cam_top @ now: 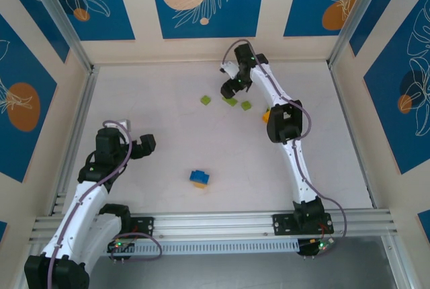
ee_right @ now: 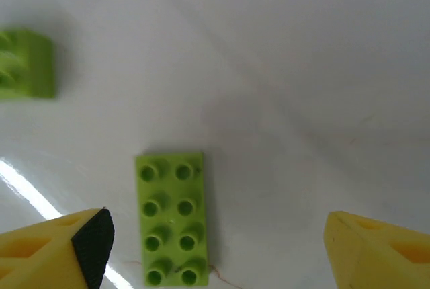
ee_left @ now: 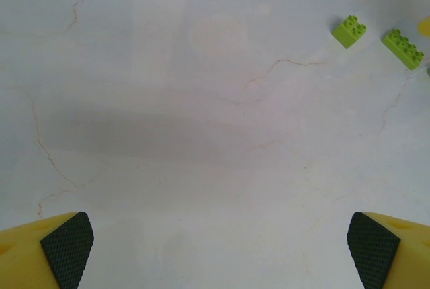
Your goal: Assemble a carrot with lego
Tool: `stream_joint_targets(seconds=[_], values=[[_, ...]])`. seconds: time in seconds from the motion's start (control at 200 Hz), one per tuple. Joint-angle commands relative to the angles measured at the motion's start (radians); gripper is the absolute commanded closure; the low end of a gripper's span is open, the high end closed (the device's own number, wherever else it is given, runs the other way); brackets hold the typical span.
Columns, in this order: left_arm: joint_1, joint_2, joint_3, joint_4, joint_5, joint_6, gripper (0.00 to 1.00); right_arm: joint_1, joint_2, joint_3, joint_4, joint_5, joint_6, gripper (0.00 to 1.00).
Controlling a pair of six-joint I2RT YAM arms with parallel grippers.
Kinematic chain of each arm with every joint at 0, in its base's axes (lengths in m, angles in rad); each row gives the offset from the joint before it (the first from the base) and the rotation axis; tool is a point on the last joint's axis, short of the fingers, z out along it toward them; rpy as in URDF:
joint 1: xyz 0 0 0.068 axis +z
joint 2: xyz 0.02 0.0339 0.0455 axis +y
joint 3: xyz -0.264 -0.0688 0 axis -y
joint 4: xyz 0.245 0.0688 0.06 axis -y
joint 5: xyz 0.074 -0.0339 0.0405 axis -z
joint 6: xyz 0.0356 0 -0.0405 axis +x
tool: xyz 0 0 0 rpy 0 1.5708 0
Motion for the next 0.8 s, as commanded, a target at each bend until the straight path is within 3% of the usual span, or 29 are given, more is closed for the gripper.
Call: stream_joint_targets(seconds=[0.0, 0.31, 0.465, 0.795], values=[[0.021, 0.003, -0.012, 0.033, 0.023, 0.010, 0.00, 0.007, -0.037, 0.009, -0.031, -0.082, -0.048, 0.17], [0.027, 0.014, -0.010, 0.038, 0.023, 0.012, 0.00, 0.000, -0.036, -0.077, -0.016, -0.130, -0.078, 0.20], [0.028, 0.018, -0.010, 0.040, 0.025, 0.012, 0.00, 0.022, -0.015, -0.090, -0.022, -0.065, -0.101, 0.25], [0.032, 0.019, -0.011, 0.044, 0.032, 0.013, 0.00, 0.055, -0.005, -0.114, -0.025, -0.037, -0.110, 0.57]])
